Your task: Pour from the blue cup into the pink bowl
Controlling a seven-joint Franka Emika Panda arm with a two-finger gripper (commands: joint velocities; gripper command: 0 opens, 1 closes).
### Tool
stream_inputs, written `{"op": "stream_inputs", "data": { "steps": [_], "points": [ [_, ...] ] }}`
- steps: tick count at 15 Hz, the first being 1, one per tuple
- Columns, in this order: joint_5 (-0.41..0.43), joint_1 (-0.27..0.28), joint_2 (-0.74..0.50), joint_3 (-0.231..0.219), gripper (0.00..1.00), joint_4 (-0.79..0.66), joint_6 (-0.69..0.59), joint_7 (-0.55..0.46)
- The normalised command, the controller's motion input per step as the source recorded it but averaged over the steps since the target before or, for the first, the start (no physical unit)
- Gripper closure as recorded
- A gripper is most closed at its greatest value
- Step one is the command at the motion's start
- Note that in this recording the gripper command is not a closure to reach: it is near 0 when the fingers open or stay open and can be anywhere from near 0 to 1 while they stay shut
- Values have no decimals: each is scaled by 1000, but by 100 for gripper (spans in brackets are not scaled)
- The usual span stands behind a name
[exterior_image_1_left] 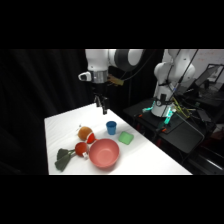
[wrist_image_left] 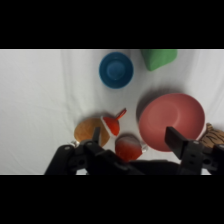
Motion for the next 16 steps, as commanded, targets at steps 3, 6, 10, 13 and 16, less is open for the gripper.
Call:
{"op": "stream_inputs", "data": {
  "steps": [3,6,10,13,16],
  "points": [
    [97,-33,-266,-9,0,-362,212,-67],
    [165,-16,-150,8,0,-308,356,-112],
    [237,-20,5,5,0,-225,432,-172],
    [224,-22,94,16,0,-126,356,-165],
    [195,-12,134,44,0,-97,335,-121]
  ]
}}
